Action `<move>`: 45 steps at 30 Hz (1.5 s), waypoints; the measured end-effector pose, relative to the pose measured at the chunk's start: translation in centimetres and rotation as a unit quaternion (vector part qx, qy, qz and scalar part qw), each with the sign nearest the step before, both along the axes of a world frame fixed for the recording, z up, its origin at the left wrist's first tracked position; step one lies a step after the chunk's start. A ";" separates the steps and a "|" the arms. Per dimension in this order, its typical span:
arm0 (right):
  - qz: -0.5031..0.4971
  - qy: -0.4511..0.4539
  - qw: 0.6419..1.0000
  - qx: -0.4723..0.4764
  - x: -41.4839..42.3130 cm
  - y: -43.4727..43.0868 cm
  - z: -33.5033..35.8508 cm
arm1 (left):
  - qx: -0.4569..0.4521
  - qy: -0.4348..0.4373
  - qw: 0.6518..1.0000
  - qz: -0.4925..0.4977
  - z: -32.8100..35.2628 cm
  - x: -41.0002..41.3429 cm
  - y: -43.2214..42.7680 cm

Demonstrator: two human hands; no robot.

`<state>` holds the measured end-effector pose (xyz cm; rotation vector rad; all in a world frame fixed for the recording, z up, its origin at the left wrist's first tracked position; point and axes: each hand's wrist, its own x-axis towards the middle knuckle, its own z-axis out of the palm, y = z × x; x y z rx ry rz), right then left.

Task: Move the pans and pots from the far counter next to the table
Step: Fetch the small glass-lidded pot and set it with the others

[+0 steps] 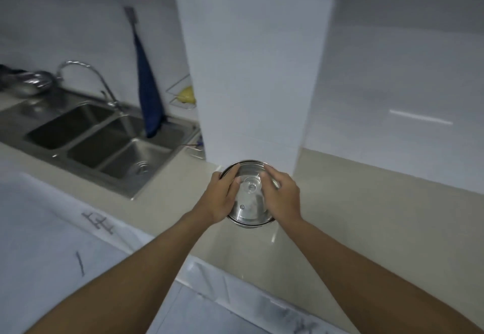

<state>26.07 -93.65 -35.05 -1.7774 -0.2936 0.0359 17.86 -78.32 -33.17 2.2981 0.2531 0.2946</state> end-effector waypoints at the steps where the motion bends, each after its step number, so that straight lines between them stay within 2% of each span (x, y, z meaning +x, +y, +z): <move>1: 0.018 0.001 1.000 0.000 -0.4 1.9 0.1 | -0.004 -0.002 1.000 0.017 0.0 -1.0 1.5; 12: 0.151 0.010 0.988 0.000 -1.6 20.9 0.0 | -0.004 -0.001 0.987 0.158 -0.3 -5.9 17.3; 25: 0.335 0.016 0.942 -0.004 -6.2 43.1 0.2 | -0.019 0.028 0.937 0.347 -0.3 -13.6 34.5; 30: 0.369 0.011 0.929 -0.013 -10.4 51.5 0.1 | -0.007 0.022 0.930 0.368 0.0 -18.6 41.6; 45: 0.382 0.020 0.924 -0.007 -22.3 73.8 2.3 | 0.007 0.018 0.924 0.382 1.8 -30.3 63.8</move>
